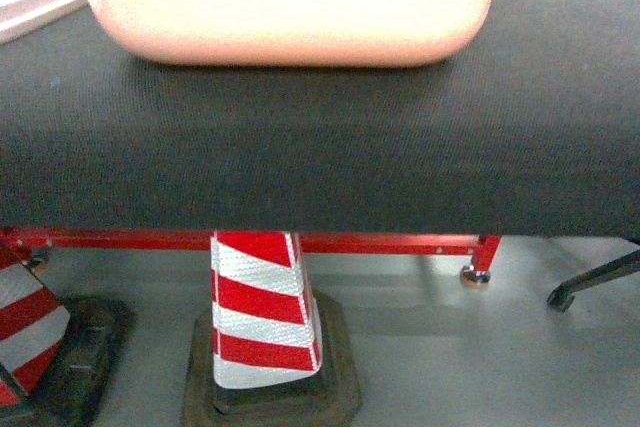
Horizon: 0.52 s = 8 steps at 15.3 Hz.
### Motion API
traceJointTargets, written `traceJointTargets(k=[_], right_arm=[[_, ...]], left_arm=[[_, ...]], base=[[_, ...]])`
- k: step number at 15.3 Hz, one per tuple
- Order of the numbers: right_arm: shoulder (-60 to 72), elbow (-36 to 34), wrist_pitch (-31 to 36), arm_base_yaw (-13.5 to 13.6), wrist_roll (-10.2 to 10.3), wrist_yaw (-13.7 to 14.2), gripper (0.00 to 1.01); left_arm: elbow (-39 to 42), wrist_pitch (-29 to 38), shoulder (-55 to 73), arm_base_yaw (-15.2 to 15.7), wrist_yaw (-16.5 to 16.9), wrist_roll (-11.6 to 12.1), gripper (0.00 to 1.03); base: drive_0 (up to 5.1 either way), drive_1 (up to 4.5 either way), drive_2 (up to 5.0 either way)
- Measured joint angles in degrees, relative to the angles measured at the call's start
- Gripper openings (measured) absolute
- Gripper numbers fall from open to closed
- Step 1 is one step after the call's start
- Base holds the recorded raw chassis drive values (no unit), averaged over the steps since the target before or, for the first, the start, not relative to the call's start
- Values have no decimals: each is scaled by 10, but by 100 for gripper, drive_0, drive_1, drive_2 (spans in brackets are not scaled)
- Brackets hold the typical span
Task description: Pick capacitor and pack into box
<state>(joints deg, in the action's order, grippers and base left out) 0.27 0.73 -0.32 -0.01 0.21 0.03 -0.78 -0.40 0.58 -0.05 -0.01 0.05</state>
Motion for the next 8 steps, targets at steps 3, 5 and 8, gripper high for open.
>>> traceJointTargets(k=[3,5,8], right_arm=[[0,0,0,0,0,0,98],[0,0,0,0,-1,0,98],[0,0,0,0,-1,-1,98]], left_arm=[[0,0,0,0,0,0,44],[0,0,0,0,0,0,44],[0,0,0,0,-1,0,44]], base=[[0,0,0],[0,0,0],[0,0,0]])
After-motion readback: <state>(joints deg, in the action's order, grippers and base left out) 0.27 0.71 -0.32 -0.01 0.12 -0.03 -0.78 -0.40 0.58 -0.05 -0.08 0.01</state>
